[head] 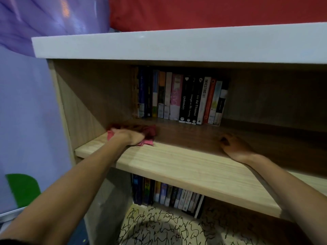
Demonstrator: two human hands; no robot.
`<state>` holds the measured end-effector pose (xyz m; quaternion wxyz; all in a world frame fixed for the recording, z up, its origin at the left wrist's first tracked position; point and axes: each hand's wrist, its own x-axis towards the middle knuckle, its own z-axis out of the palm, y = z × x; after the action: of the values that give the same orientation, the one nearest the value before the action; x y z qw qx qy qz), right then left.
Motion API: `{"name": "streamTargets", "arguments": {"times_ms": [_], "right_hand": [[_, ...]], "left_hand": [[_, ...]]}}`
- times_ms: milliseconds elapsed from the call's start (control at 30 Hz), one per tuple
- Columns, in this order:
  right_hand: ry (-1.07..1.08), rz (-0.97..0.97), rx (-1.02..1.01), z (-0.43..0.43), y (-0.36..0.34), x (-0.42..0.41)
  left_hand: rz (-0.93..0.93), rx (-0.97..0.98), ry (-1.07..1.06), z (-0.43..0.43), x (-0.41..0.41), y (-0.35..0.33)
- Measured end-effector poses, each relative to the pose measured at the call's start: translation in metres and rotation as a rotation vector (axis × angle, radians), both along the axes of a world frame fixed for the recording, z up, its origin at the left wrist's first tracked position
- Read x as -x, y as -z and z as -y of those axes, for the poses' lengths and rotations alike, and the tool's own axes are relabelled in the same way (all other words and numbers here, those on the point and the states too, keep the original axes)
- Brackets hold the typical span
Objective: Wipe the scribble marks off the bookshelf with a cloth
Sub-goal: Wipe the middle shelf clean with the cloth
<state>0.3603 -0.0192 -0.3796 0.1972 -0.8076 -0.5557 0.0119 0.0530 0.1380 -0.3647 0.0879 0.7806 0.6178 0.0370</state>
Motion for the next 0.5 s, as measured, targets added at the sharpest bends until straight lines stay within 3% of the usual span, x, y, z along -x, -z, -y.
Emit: {"name": "streamTargets", "arguments": {"times_ms": [133, 267, 500], "right_hand": [[-0.022, -0.040, -0.005, 0.004, -0.003, 0.000], [-0.025, -0.045, 0.016, 0.011, -0.005, 0.006], [-0.005, -0.015, 0.028, 0.010, -0.002, 0.005]], "left_hand": [[-0.125, -0.054, 0.241, 0.037, -0.024, 0.003], [-0.120, -0.053, 0.463, 0.075, 0.004, 0.008], [-0.103, -0.135, 0.347, -0.010, 0.026, 0.014]]}}
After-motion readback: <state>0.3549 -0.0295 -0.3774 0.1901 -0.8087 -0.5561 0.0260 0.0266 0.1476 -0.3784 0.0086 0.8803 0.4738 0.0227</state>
